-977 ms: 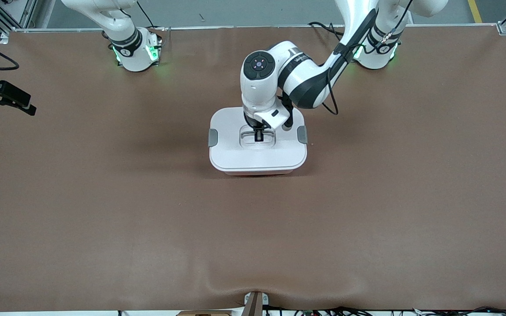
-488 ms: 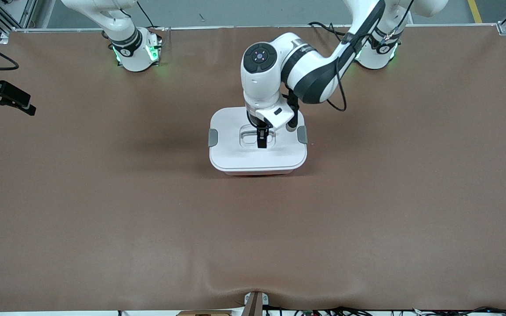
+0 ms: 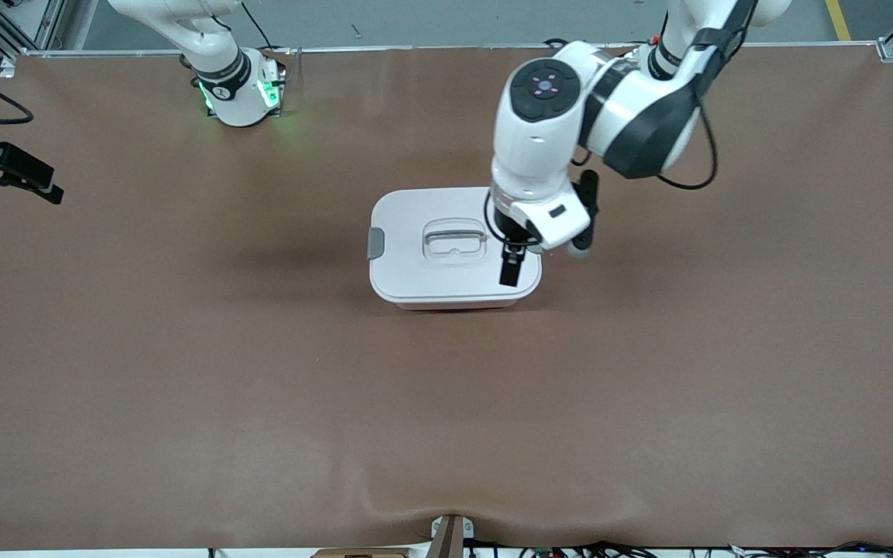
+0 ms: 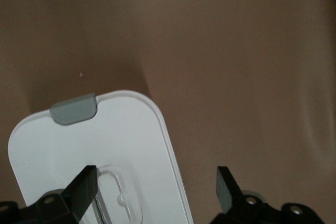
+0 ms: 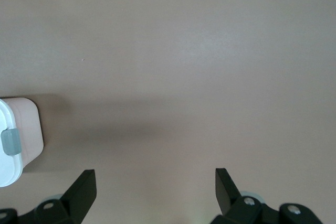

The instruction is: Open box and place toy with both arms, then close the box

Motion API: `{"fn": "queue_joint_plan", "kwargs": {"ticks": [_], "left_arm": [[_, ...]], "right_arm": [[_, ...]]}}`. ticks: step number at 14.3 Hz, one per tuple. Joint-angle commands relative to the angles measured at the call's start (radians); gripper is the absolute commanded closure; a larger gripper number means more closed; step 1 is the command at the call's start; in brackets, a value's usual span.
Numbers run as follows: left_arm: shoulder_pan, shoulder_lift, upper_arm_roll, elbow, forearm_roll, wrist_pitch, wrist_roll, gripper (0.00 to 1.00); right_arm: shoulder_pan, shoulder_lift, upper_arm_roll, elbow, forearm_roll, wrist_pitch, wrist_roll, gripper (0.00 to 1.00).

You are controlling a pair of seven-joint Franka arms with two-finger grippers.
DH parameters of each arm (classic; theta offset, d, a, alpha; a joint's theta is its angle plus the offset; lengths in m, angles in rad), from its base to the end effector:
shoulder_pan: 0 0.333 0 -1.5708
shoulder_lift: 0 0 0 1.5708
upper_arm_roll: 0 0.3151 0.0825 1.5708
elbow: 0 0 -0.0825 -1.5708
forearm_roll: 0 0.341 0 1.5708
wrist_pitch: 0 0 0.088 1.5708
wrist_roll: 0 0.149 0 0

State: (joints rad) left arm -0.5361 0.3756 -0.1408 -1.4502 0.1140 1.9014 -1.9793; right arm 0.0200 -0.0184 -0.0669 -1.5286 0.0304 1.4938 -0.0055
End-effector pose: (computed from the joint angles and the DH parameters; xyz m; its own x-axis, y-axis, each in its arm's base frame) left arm 0.5159 -0.3824 0.4498 0.2843 0.9585 0.0228 0.9537 -0.2851 0.0956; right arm 0.4973 -0.0189 0.6022 0.9991 -0.0390 -0.0162 -0.0395 -0.9987 -0.0317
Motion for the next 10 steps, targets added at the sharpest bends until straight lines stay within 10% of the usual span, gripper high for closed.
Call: {"fn": "queue_joint_plan", "kwargs": {"ticks": [1, 10], "left_arm": [[0.043, -0.027, -0.005, -0.002, 0.018, -0.021, 0.132, 0.0], [0.249, -0.069, -0.005, -0.002, 0.018, -0.035, 0.679, 0.0]], "right_arm": [[-0.002, 0.002, 0.001, 0.008, 0.003, 0.0, 0.009, 0.0], [0.034, 0.017, 0.006, 0.007, 0.0, 0.003, 0.01, 0.0]]}}
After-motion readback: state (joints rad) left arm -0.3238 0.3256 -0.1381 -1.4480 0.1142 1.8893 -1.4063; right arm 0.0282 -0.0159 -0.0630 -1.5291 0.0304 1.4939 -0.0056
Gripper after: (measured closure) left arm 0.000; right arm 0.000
